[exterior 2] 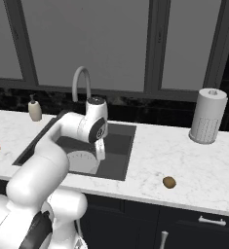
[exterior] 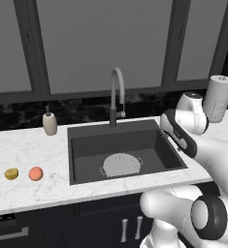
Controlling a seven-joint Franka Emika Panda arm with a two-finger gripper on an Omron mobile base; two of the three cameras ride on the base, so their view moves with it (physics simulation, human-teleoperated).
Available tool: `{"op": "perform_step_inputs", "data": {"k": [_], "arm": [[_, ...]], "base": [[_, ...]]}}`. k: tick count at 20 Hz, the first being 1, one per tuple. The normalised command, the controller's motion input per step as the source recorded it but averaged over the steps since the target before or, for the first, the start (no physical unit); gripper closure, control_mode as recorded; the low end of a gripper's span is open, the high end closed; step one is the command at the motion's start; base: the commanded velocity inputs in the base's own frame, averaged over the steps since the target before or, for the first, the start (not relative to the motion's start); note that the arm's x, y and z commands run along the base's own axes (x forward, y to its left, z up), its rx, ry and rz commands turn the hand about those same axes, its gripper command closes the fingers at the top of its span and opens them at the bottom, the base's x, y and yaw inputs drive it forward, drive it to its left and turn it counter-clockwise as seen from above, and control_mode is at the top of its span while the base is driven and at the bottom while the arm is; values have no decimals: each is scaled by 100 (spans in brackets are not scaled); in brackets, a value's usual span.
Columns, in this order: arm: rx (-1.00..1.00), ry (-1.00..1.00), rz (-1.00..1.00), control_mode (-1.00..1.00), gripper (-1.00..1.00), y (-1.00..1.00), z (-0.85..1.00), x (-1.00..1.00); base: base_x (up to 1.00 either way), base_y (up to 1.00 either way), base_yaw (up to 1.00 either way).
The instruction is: Put the colander in the sink, put the kiwi, peach, kiwi in the colander, and turn on the sink faucet and pour water over the colander.
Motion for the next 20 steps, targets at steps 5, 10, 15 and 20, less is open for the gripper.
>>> {"op": "perform_step_inputs", "data": {"k": [5,10,15,20], "arm": [[2,12,-82,-100,-100,-54,1,0],[0,7,-68,-100,-100,-77,0,-10],[0,3,-56,-100,-100,-98,0,-31],[0,0,-50,-100,-100,-88,-2,-40]], "base": [[0,0,0],[0,0,0],[0,0,0],[0,0,0]]}}
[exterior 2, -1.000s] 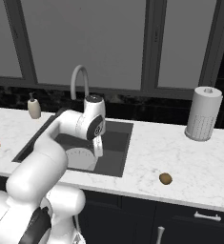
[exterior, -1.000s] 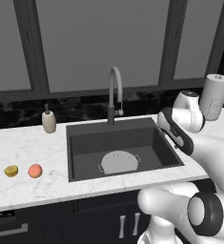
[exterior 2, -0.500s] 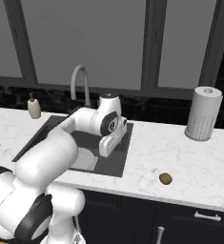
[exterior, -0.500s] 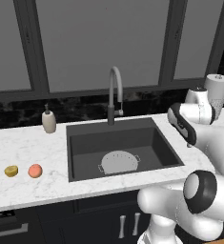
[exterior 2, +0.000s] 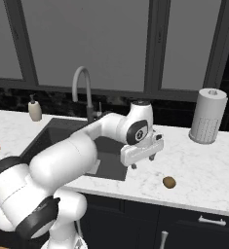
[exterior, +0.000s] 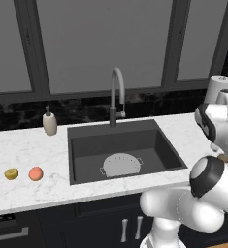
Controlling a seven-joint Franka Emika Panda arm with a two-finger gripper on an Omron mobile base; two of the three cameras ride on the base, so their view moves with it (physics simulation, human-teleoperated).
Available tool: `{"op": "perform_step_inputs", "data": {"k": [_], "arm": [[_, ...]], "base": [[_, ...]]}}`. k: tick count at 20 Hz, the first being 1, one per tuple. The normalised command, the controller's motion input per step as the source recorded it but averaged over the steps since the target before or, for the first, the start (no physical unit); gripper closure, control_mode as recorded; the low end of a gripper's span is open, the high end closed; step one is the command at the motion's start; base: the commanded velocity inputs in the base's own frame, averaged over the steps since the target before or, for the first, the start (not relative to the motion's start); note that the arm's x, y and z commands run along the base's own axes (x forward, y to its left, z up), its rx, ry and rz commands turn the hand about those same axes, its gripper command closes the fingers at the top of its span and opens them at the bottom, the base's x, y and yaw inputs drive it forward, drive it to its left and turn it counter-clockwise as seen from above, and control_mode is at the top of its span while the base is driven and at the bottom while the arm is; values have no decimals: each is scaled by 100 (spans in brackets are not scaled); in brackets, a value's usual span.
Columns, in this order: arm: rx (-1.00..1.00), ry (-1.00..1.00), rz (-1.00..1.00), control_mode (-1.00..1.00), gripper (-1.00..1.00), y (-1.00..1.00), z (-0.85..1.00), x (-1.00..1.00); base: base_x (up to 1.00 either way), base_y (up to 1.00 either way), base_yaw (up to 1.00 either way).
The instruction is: Put the colander in the sink, put the kiwi, peach, kiwi in the colander, and turn on the sink faucet and pour water over the colander.
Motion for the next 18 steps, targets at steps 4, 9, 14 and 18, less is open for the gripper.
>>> {"op": "perform_step_inputs", "data": {"k": [4,9,14,18], "arm": [[0,-1,-29,-100,-100,-58,-10,-11],[0,-7,-14,-100,-100,-31,-24,3],[-1,-12,-2,-100,-100,-7,-40,12],[-5,-12,0,-100,-100,-12,-42,9]], "base": [[0,0,0],[0,0,0],[0,0,0],[0,0,0]]}}
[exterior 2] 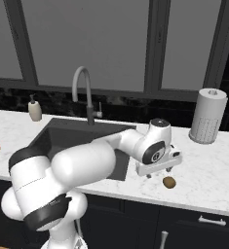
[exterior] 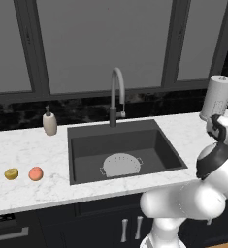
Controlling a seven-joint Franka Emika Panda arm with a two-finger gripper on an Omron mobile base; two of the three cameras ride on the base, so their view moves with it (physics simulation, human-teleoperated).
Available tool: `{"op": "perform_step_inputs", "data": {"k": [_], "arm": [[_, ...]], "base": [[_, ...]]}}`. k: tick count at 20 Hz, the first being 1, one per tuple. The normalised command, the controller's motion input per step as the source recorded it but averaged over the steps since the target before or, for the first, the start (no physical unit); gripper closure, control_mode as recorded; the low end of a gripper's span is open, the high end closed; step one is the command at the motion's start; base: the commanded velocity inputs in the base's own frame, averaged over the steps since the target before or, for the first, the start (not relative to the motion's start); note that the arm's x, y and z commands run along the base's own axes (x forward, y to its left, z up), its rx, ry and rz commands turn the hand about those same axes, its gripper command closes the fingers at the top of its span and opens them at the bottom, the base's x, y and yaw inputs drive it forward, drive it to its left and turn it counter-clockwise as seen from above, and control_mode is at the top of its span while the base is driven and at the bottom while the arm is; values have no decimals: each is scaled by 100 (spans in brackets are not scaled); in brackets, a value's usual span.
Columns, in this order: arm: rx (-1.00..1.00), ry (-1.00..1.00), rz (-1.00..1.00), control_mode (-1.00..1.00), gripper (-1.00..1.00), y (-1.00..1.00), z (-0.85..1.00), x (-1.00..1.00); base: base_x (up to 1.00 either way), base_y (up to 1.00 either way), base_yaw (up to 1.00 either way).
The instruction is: Put the colander in the sink, put the kiwi, peach, kiwi in the colander, and turn on the sink faucet and pour water over the colander.
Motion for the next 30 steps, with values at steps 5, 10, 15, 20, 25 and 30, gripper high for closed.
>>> {"op": "perform_step_inputs", "data": {"k": [5,10,15,20,25,30], "arm": [[-5,-1,-1,-100,-100,-14,-29,9],[-3,0,0,-100,-100,-11,-20,18],[-1,0,-1,-100,-100,-25,-12,22],[0,0,-1,-100,-100,-24,-13,20],[0,2,-1,-100,-100,-21,-20,12],[0,6,-2,-100,-100,-12,-30,0]], "base": [[0,0,0],[0,0,0],[0,0,0],[0,0,0],[0,0,0],[0,0,0]]}}
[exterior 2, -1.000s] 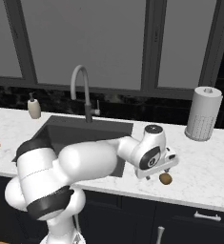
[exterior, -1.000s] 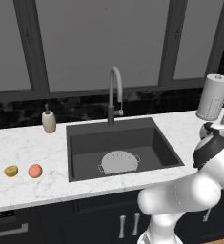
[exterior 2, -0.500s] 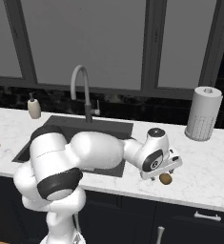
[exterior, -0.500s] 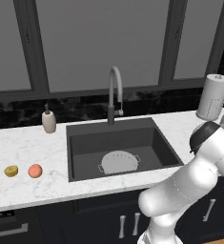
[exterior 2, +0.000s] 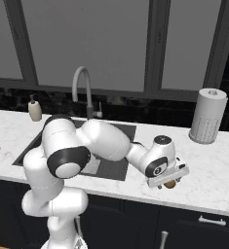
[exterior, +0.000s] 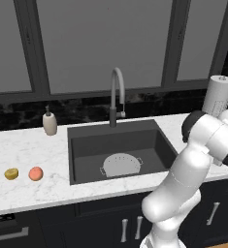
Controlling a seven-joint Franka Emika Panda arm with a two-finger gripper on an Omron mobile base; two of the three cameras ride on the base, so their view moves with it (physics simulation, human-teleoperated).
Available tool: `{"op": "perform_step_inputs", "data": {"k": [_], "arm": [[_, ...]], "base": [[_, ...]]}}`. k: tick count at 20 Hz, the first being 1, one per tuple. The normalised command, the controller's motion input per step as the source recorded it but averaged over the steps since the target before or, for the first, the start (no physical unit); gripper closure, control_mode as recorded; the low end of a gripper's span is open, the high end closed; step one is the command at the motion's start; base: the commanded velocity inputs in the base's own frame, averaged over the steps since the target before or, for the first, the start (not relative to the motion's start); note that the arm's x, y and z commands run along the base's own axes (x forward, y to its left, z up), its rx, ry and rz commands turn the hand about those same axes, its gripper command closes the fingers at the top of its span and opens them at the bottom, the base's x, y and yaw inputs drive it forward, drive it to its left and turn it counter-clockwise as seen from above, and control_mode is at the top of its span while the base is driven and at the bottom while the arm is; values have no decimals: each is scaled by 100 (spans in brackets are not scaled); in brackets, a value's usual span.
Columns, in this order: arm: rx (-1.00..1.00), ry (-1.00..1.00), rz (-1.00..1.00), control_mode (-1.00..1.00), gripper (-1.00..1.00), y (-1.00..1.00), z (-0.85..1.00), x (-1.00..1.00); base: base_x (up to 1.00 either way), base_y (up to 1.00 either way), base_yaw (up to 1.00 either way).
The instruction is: Put the colander in the sink, put the kiwi, peach, kiwi in the colander, and turn on the sink faucet and pour water over the colander.
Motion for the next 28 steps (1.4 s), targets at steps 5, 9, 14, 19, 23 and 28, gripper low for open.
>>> {"op": "perform_step_inputs", "data": {"k": [5,9,14,19,23,28], "arm": [[0,10,-1,-100,100,0,-35,2],[0,4,0,-100,100,0,-22,4],[2,-2,0,-100,100,34,9,-1],[0,-14,0,-100,100,99,53,-1],[0,-10,0,-100,100,100,40,0],[2,0,0,-100,100,100,3,0]], "base": [[0,0,0],[0,0,0],[0,0,0],[0,0,0],[0,0,0],[0,0,0]]}}
